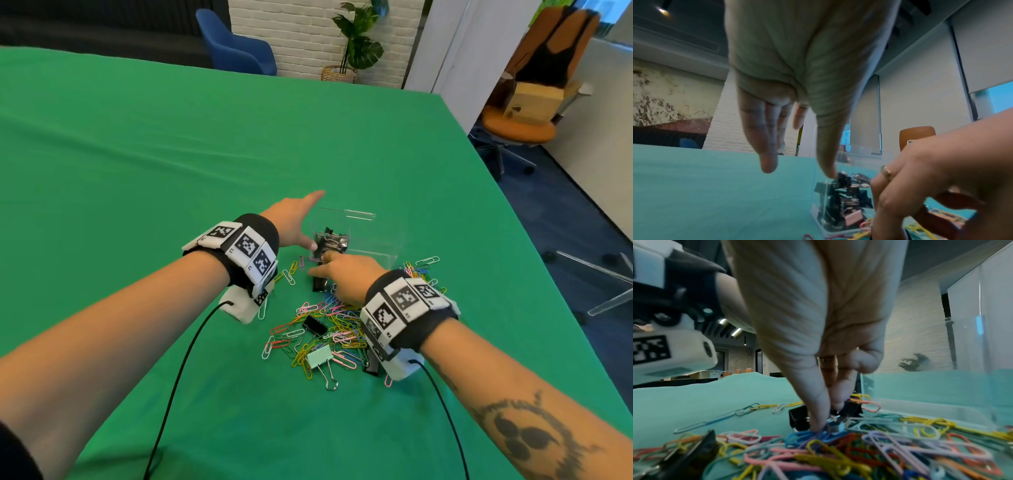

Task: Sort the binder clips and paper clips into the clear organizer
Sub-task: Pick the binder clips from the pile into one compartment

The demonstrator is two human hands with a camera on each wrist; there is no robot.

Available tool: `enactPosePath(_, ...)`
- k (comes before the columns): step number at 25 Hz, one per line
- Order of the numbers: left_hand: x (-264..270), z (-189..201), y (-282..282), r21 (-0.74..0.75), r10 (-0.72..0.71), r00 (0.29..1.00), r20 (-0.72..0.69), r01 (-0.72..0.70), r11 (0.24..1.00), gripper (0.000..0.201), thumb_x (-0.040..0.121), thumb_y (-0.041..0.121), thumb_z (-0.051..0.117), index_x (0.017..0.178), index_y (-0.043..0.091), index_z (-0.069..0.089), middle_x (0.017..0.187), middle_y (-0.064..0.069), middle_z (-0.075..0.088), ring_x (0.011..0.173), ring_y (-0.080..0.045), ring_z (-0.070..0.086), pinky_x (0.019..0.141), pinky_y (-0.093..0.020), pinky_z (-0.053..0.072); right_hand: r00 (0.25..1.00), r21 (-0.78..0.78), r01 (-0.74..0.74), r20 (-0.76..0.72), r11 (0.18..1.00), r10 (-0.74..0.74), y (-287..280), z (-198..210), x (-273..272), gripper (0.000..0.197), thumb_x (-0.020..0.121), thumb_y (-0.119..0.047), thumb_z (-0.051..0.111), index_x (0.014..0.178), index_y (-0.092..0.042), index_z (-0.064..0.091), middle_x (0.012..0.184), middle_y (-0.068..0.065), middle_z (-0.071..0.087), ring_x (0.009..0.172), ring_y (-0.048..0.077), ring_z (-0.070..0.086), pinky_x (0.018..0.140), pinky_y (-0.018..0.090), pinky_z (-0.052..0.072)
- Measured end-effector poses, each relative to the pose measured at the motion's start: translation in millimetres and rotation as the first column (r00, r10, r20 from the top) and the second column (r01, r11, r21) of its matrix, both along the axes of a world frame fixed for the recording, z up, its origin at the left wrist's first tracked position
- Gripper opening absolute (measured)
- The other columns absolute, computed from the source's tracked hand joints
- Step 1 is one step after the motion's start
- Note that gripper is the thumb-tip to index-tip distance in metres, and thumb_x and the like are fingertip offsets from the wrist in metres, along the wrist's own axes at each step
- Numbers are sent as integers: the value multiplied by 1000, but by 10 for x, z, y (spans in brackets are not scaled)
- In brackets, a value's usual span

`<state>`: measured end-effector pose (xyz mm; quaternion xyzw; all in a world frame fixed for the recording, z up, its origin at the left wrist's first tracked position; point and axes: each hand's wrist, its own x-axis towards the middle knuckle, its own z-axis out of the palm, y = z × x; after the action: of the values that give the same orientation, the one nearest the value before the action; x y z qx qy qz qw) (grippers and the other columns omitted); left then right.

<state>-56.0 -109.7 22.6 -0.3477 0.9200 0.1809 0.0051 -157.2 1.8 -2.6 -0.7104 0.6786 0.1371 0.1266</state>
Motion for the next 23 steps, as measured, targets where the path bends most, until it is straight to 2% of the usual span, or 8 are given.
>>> enactPosePath(2,102,23,41,-122,137,989,46,-131,984,87,69,29,78,137,10,27,132,-20,50,116,-35,53,97,-41,44,998,-11,-24,-57,1000,24,-53,-22,-19,45,87,-5,49,129,-20,51,130,10,51,117,31,53,84,39,48)
enactPosePath(4,193,32,108,-148,205,969,136,-184,972,64,72,34,75,122,8,44,113,-14,61,103,-32,59,86,-37,47,999,-23,-7,-50,1000,5,-68,-47,-36,34,87,-10,54,121,-14,56,121,12,57,111,31,56,83,39,49)
enactPosePath(8,257,-128,325,201,22,960,279,-81,976,23,77,30,71,87,12,60,66,2,60,63,-13,60,59,-23,44,999,-120,26,37,992,-22,1,-76,-24,32,83,-15,56,115,-16,57,115,12,59,107,31,58,80,36,48)
enactPosePath(11,278,-284,480,360,-181,950,253,81,929,30,70,27,77,93,16,62,78,2,59,69,-12,53,60,-21,40,979,-160,125,180,979,-96,130,20,-81,35,79,-20,61,113,-18,55,109,7,62,98,27,59,72,31,43)
enactPosePath(15,292,-422,555,309,-254,950,181,191,932,39,65,22,81,97,11,60,73,6,52,74,-17,50,58,-20,36,804,-309,436,555,845,-212,70,384,-313,31,74,-16,66,104,-16,59,95,2,66,79,19,53,73,33,47)
enactPosePath(17,292,-436,536,317,-240,959,151,183,930,32,66,20,80,91,14,60,76,2,54,74,-17,51,61,-22,37,821,-409,487,515,772,-245,-100,488,-402,34,75,-18,66,107,-16,56,100,2,64,85,21,56,73,31,45)
enactPosePath(20,304,-433,552,311,-233,966,117,187,932,28,68,18,79,90,14,62,79,0,56,73,-17,51,62,-22,38,889,-394,415,368,820,-272,-320,412,-387,31,78,-20,64,107,-17,53,109,5,64,97,28,60,75,32,46)
enactPosePath(23,316,-433,587,318,-218,972,88,180,931,30,68,16,79,93,7,64,68,7,53,68,-13,51,58,-17,39,891,-404,401,382,822,-246,-376,340,-332,23,78,-19,63,101,-17,59,109,6,64,101,28,60,80,34,48)
